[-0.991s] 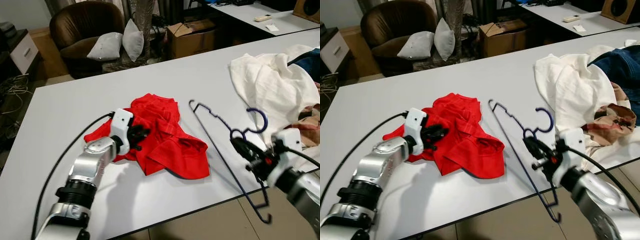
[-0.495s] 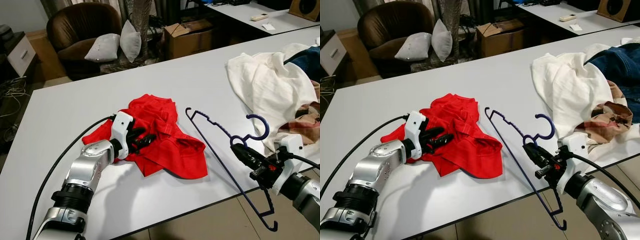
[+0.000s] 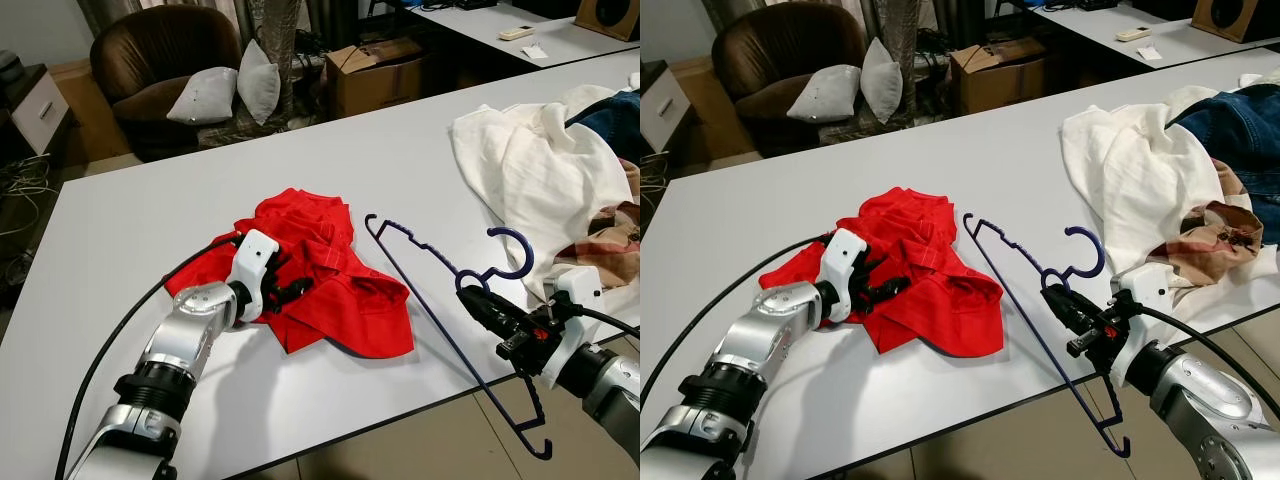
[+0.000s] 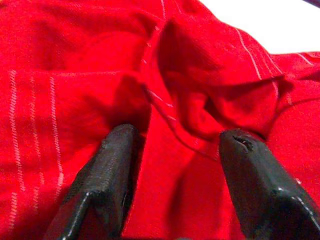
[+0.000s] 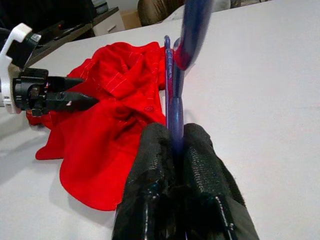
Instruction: Hang hanger
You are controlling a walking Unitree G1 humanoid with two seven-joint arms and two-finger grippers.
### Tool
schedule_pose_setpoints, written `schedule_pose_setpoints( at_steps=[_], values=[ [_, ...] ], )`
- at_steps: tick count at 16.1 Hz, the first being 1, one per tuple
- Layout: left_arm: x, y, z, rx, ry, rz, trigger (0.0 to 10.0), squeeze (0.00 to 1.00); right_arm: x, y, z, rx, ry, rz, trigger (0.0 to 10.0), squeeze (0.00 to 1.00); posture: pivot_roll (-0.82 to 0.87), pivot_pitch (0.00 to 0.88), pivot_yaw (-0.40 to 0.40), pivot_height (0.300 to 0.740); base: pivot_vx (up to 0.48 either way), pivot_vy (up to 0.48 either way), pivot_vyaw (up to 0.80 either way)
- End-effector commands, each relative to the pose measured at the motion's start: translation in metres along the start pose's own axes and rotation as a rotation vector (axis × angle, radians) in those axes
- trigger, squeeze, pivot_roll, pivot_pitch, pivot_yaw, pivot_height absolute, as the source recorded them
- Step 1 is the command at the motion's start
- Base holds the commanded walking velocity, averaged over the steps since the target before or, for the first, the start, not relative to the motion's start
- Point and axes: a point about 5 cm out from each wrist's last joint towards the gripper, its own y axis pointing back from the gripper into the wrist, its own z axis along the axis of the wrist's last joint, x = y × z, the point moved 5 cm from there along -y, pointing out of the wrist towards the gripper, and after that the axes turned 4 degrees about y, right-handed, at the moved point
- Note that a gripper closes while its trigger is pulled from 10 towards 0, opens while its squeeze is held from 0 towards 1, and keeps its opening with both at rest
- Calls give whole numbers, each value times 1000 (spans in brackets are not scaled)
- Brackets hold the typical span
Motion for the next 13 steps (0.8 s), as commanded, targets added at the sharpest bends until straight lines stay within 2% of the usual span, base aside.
schedule_pose_setpoints(
  at_steps=[1, 2, 7, 13],
  values=[
    [7, 1, 1, 1, -6, 21, 6510, 0, 6, -1, 4, -9, 18, 32, 10000, 0, -164, 0, 157, 740, 0, 0, 0],
    [6, 0, 1, -7, 9, 15, 0, 0, 7, -1, 3, -7, 16, 40, 10000, 0, -165, 0, 154, 740, 0, 0, 0],
    [5, -4, 2, -10, 43, 6, 0, 0, 14, -3, 3, 0, 17, 93, 10000, 0, -159, 0, 147, 740, 0, 0, 0],
    [17, -3, 6, -21, 84, 59, 0, 0, 21, 3, 6, 15, 50, 183, 10000, 0, -154, 0, 139, 740, 0, 0, 0]
  ],
)
